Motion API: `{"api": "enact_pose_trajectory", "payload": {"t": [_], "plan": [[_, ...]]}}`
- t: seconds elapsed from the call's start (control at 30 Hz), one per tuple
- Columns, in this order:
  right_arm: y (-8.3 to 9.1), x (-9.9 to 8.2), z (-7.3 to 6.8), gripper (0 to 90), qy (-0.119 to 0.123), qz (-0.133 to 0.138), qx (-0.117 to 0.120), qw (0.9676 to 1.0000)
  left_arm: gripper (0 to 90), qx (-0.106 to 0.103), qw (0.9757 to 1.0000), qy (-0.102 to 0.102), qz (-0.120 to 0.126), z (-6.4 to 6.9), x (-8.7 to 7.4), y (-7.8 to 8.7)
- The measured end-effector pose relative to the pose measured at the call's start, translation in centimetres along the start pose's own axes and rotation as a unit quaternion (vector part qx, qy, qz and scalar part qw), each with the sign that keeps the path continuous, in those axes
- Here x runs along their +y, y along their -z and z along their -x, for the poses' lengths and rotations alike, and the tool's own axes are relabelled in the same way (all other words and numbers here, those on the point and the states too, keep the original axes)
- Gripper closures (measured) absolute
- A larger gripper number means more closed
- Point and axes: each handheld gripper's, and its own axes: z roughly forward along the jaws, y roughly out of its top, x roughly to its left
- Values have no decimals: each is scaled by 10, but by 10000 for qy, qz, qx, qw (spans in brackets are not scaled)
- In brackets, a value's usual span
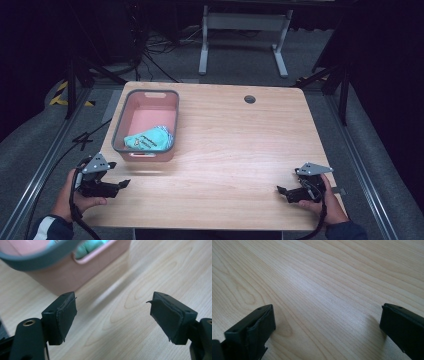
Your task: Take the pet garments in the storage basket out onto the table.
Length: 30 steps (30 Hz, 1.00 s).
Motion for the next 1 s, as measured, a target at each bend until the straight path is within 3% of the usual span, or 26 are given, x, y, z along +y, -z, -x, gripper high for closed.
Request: {"api": "enact_pose_trajectory", "payload": {"t": [0.17, 0.3, 0.37, 0.5, 0.67, 0.8, 0.93, 1.0], "plan": [[0, 0, 0, 3, -7, 1, 3, 10000, 215, 142, 9998, -128, -18, -1, 17, 14], [0, 0, 0, 3, 5, 4, -1, 10000, 214, 114, 9997, -196, 97, -3, 41, 25], [0, 0, 0, 4, 23, -2, -11, 10000, 213, 167, 9993, -340, 22, -5, 58, 28], [0, 0, 0, 3, 21, -2, -10, 10000, 213, 154, 9990, -391, -138, -12, 79, 27], [0, -1, 0, 4, 14, -3, -12, 10000, 194, 122, 9980, -378, -482, -30, 114, 6], [0, -1, 0, 4, 4, -2, -12, 10000, 194, 43, 9963, -321, -802, -43, 130, -13], [1, -1, 0, 4, 4, -2, -13, 10000, 207, -67, 9910, -262, -1312, -57, 141, -40], [1, -1, 0, 4, 3, -2, -14, 10000, 210, -139, 9872, -202, -1578, -64, 145, -55]]}}
